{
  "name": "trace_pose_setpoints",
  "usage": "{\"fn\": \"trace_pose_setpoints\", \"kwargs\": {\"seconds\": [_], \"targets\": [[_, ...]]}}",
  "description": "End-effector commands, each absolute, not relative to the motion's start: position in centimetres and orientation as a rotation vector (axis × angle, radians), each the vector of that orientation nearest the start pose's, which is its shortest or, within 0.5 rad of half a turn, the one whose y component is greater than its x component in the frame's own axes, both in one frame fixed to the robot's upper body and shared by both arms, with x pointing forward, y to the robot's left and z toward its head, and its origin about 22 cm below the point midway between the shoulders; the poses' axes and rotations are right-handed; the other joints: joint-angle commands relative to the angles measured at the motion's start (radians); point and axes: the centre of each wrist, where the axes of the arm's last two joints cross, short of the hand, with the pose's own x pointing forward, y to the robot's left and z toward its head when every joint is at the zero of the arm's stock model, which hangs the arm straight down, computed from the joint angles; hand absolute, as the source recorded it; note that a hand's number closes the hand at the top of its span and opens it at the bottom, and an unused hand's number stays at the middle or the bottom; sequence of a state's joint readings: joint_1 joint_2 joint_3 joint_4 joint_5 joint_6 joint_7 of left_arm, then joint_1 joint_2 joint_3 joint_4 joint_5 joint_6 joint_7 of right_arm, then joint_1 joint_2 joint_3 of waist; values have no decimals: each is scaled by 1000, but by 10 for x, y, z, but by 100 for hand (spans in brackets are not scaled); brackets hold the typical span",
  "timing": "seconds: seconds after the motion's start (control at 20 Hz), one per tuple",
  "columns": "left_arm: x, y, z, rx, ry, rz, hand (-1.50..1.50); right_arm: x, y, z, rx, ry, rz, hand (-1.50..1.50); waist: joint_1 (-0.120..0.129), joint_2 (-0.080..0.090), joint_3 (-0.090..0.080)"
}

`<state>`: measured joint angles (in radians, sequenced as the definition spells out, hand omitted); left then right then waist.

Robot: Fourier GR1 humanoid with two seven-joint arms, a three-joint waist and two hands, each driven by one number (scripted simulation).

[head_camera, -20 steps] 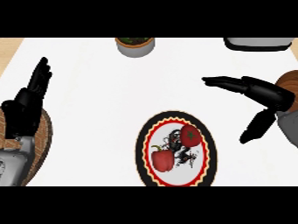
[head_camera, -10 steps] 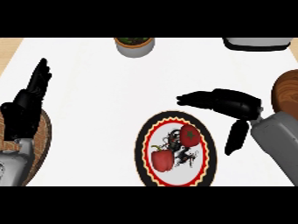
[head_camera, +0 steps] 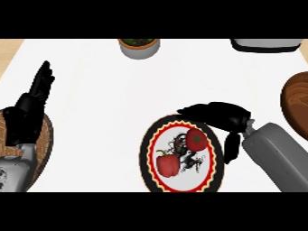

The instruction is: Pick the tomato from the plate and place it in the bowl

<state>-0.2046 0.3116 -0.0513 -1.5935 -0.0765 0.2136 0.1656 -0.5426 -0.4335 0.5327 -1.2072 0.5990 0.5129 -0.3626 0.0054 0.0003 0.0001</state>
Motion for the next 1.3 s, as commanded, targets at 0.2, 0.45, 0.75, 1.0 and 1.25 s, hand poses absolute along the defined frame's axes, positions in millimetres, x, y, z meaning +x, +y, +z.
{"fn": "trace_pose_setpoints", "kwargs": {"seconds": [0.2,0.45,0.75,1.0,1.25], "targets": [[292,251,95,391,-1655,-167,0,336,-176,17,25,-1340,1794,-150,-1,0,0],[295,265,87,400,-1642,-154,0,338,-158,10,47,-1331,1788,-150,-3,0,0],[284,279,69,393,-1641,-178,0,338,-166,-30,8,-1318,1910,150,4,2,0],[299,272,87,371,-1641,-164,0,339,-158,-33,2,-1443,1887,150,-2,1,0],[281,272,90,386,-1634,-157,0,343,-163,-29,50,-1472,1860,150,0,0,0]]}}
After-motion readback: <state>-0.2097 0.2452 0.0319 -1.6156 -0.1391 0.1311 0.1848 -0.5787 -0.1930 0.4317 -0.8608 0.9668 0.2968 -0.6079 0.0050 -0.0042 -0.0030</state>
